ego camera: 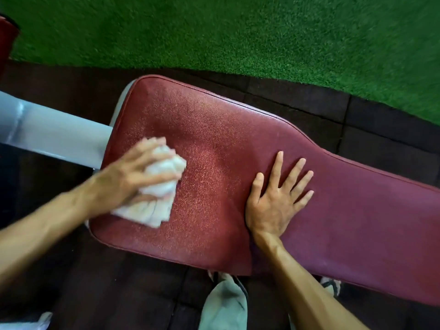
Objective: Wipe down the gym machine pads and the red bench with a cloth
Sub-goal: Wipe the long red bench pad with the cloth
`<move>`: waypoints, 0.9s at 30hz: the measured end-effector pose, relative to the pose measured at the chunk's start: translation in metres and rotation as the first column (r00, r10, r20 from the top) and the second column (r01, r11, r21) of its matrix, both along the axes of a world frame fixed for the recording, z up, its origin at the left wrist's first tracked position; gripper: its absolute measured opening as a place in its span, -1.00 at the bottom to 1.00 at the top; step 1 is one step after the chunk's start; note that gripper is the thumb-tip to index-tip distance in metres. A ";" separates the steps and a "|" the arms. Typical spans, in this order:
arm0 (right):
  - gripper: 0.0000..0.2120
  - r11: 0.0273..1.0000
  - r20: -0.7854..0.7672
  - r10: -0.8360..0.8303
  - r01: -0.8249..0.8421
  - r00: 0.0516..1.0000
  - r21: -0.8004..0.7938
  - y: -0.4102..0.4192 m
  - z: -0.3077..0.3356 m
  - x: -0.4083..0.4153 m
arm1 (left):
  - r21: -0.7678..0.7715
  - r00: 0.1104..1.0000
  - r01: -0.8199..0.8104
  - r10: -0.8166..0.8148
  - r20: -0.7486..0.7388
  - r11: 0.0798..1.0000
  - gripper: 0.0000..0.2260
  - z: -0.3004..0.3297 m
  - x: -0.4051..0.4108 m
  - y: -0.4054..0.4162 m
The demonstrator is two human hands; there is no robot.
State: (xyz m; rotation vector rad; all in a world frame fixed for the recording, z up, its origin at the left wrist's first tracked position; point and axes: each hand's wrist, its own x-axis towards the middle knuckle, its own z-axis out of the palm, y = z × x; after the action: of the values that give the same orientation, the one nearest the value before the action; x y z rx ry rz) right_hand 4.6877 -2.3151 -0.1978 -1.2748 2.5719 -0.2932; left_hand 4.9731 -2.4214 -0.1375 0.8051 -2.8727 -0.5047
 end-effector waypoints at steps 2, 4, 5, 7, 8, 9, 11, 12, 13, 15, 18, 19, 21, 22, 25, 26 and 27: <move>-0.42 1.000 0.002 0.002 -0.002 1.000 0.004 0.000 0.000 0.000 | -0.084 0.991 -0.130 0.129 -0.026 0.988 -0.65 -0.008 -0.024 -0.039; -0.41 1.000 -0.006 0.008 -0.008 1.000 0.003 0.001 0.000 -0.001 | -0.124 0.972 -0.235 0.230 -0.054 0.964 -0.62 -0.016 -0.067 -0.060; -0.41 1.000 -0.010 0.013 -0.013 1.000 0.002 0.001 -0.001 -0.001 | -0.121 0.959 -0.281 0.273 -0.080 0.952 -0.60 -0.018 -0.090 -0.065; -0.42 1.000 -0.006 0.022 -0.022 1.000 -0.005 0.001 -0.002 -0.002 | -0.098 0.933 -0.347 0.333 -0.135 0.933 -0.59 -0.019 -0.126 -0.061; -0.42 0.999 0.007 0.030 -0.030 1.000 -0.012 0.001 -0.002 -0.004 | -0.084 0.925 -0.363 0.348 -0.152 0.928 -0.60 -0.020 -0.137 -0.052; -0.42 0.999 0.024 0.044 -0.043 0.999 -0.021 0.003 -0.001 -0.006 | -0.066 0.923 -0.363 0.350 -0.159 0.929 -0.60 -0.021 -0.143 -0.039; -0.43 0.992 0.049 0.120 -0.118 0.992 -0.038 0.014 0.001 -0.015 | -0.010 0.940 -0.305 0.299 -0.164 0.952 -0.63 -0.024 -0.142 -0.002; -0.43 0.982 0.043 0.188 -0.187 0.981 -0.038 0.025 0.001 -0.022 | 0.030 0.955 -0.250 0.251 -0.157 0.968 -0.64 -0.026 -0.135 0.021; -0.43 0.965 0.028 0.262 -0.261 0.965 -0.029 0.038 0.002 -0.029 | 0.067 0.970 -0.189 0.197 -0.141 0.980 -0.65 -0.024 -0.126 0.043; -0.43 0.931 0.005 0.365 -0.365 0.931 0.007 0.072 0.002 -0.051 | 0.120 0.991 -0.091 0.103 -0.090 0.989 -0.65 -0.018 -0.101 0.076; -0.42 0.911 0.033 0.410 -0.411 0.911 0.032 0.109 0.003 -0.084 | 0.103 1.000 -0.022 0.022 0.005 0.994 -0.60 -0.009 -0.066 0.072; -0.42 0.902 0.049 0.429 -0.431 0.902 0.030 0.114 0.003 -0.091 | 0.089 0.999 -0.023 0.020 0.033 0.996 -0.59 -0.008 -0.061 0.060; -0.42 0.888 0.072 0.458 -0.460 0.886 0.018 0.115 0.003 -0.097 | 0.038 0.996 -0.073 0.071 0.058 0.997 -0.58 -0.011 -0.068 0.029; -0.42 0.888 0.078 0.457 -0.460 0.886 0.016 0.114 0.003 -0.097 | -0.001 0.991 -0.120 0.120 0.055 0.993 -0.59 -0.015 -0.079 0.013; -0.43 0.893 0.095 0.447 -0.450 0.889 0.005 0.114 0.002 -0.096 | -0.117 0.951 -0.308 0.308 -0.021 0.944 -0.62 -0.026 -0.139 -0.013; -0.43 0.889 0.098 0.456 -0.458 0.885 0.003 0.114 0.002 -0.098 | -0.117 0.937 -0.348 0.343 -0.059 0.930 -0.62 -0.028 -0.164 -0.012; -0.44 0.881 0.100 0.471 -0.473 0.877 0.001 0.115 0.002 -0.101 | -0.109 0.932 -0.360 0.350 -0.095 0.927 -0.62 -0.028 -0.188 -0.008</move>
State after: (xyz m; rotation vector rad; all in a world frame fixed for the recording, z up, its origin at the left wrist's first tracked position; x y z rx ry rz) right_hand 4.5866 -2.2001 -0.1953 -1.7735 2.0849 -0.2142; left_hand 4.7853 -2.4293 -0.1659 1.2211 -2.5730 -0.2990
